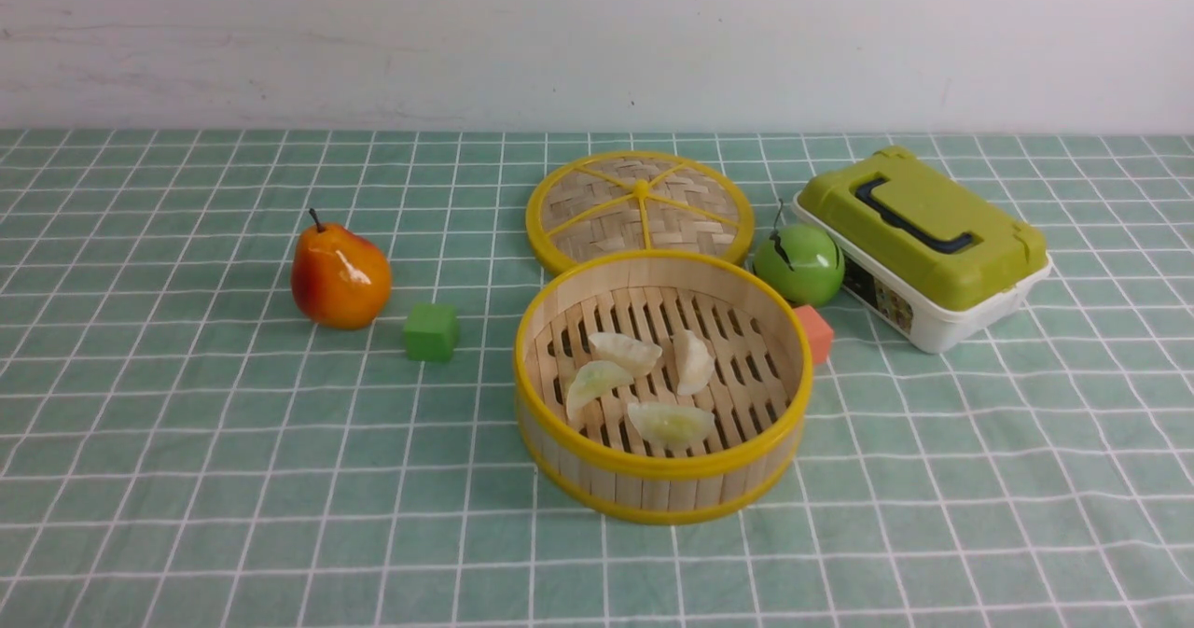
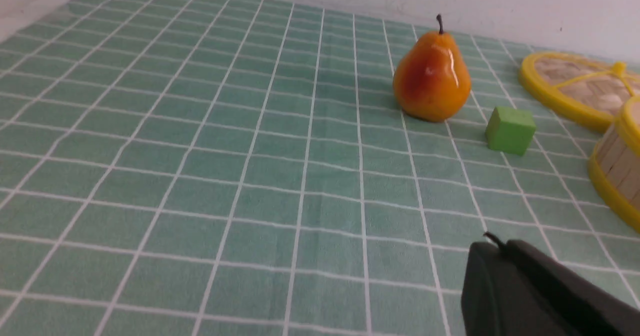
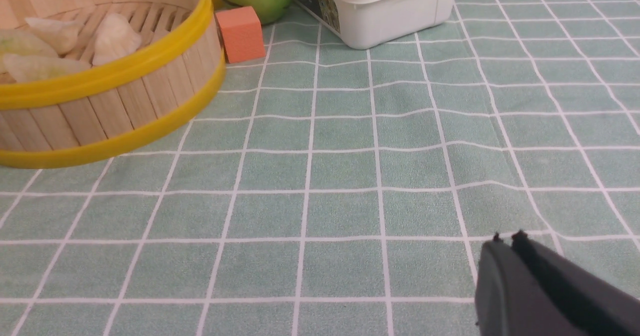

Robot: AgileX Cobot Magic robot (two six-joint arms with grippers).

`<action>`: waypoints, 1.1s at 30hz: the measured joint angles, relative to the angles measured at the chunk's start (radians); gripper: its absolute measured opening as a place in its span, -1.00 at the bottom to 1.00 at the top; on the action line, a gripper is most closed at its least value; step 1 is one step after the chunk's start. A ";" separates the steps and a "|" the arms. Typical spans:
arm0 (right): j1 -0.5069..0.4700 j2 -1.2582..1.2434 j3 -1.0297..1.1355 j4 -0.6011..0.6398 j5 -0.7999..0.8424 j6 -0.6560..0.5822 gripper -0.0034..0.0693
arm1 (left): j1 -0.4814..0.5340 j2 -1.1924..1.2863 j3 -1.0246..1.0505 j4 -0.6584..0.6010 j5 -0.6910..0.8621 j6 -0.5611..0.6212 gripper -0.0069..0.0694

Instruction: Put the dumplings into the steamer on the table with the blue tablecloth.

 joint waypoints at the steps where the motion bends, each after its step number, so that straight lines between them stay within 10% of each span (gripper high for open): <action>1: 0.000 0.000 0.000 0.000 0.000 0.000 -0.85 | 0.000 0.000 -0.001 -0.005 0.013 0.000 -0.86; 33: 0.000 0.000 0.000 0.000 0.000 0.000 -0.76 | 0.000 0.000 0.001 -0.022 0.113 0.000 -0.86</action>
